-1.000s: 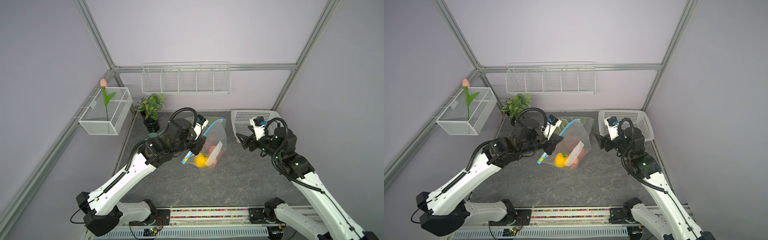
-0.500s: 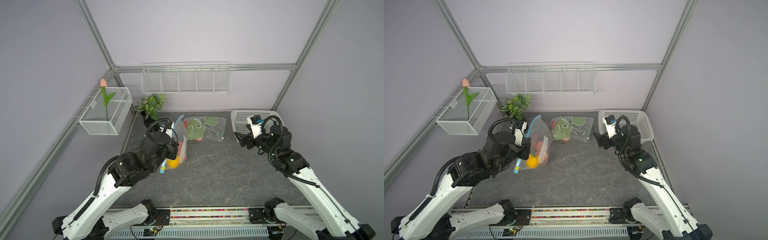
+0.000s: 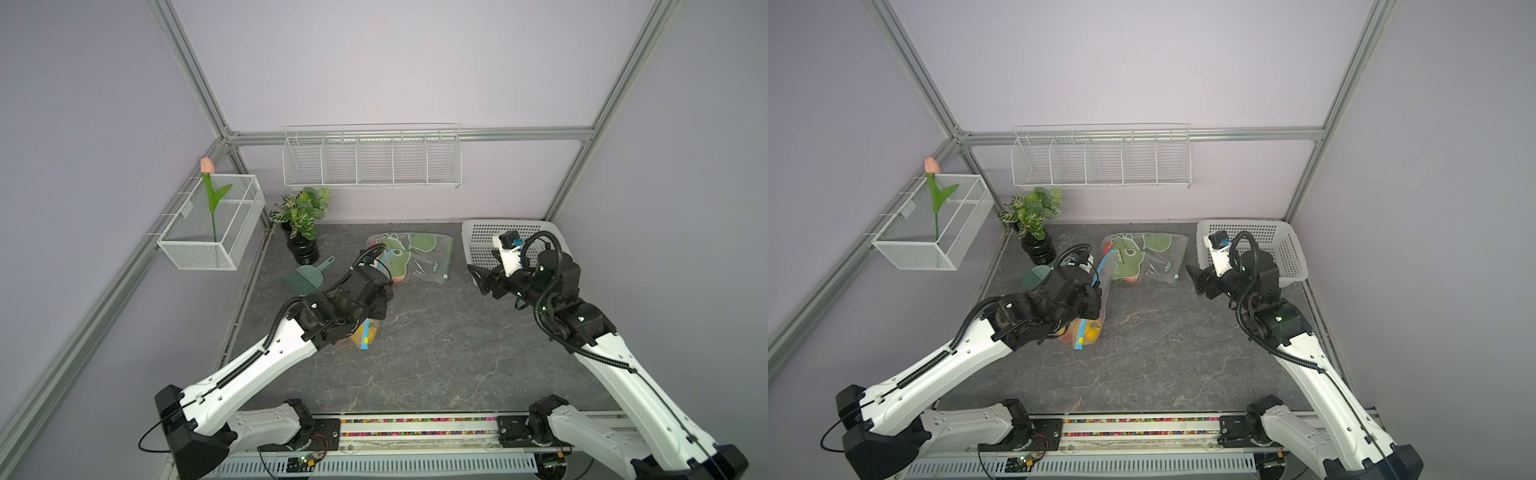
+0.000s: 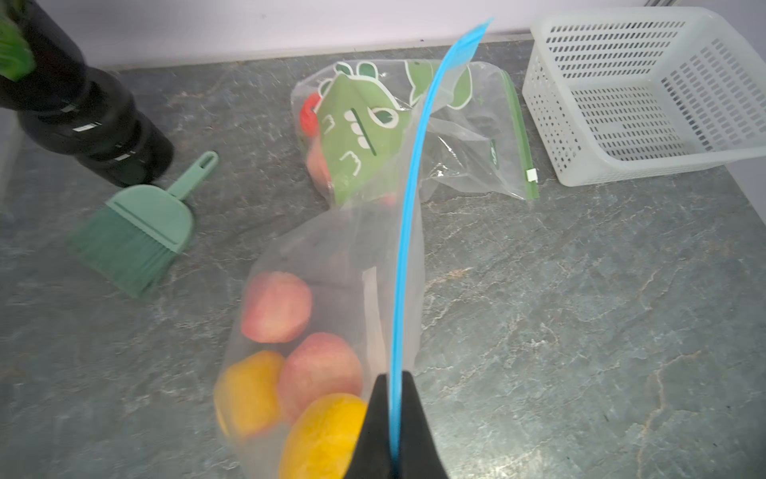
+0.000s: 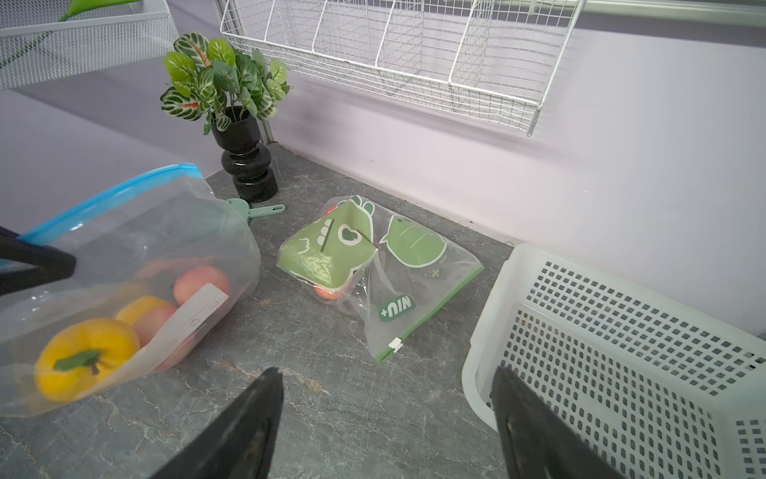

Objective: Place the peach in a zip-top bag and seal the zipper
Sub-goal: Place the zipper food storage bag at the center of the board.

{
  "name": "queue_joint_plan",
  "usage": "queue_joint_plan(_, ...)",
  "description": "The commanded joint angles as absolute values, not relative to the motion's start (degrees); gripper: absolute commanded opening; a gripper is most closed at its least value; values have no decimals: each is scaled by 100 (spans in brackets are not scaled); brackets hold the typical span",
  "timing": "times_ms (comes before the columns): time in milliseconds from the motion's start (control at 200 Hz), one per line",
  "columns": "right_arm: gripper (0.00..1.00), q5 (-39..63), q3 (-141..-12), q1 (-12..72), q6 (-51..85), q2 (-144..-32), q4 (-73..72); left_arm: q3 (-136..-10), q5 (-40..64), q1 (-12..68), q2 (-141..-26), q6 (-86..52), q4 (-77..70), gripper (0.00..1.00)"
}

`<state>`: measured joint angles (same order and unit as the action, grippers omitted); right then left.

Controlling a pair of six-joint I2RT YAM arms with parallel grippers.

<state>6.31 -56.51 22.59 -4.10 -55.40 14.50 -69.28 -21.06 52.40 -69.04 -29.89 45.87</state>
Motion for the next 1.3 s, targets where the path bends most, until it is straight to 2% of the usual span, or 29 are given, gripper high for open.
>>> queue_joint_plan(0, 82, 551, -5487, 2262, -439, -5400, 1381, -6827, -1881, 5417, -7136, -3952, 3948, 0)
queue_joint_plan(410, 83, 462, -5215, 2258, -499, -5138, 1447, -7029, -2009, 6295, -8763, -4976, 2716, 0)
queue_joint_plan(840, 84, 315, -5159, 2245, -667, -4966, 1670, -7061, -2144, 6320, -9644, -5450, 2112, 0)
queue_joint_plan(1140, 84, 231, -5159, 2239, -748, -4920, 1840, -7608, -1938, 6319, -10175, -5462, 2403, 0)
queue_joint_plan(1205, 84, 217, -5150, 2241, -764, -4882, 1896, -7863, -1895, 6317, -10306, -5348, 2579, 19)
queue_joint_plan(1294, 85, 157, -5109, 2241, -790, -4842, 1937, -8036, -1815, 6319, -10366, -5227, 2599, 41)
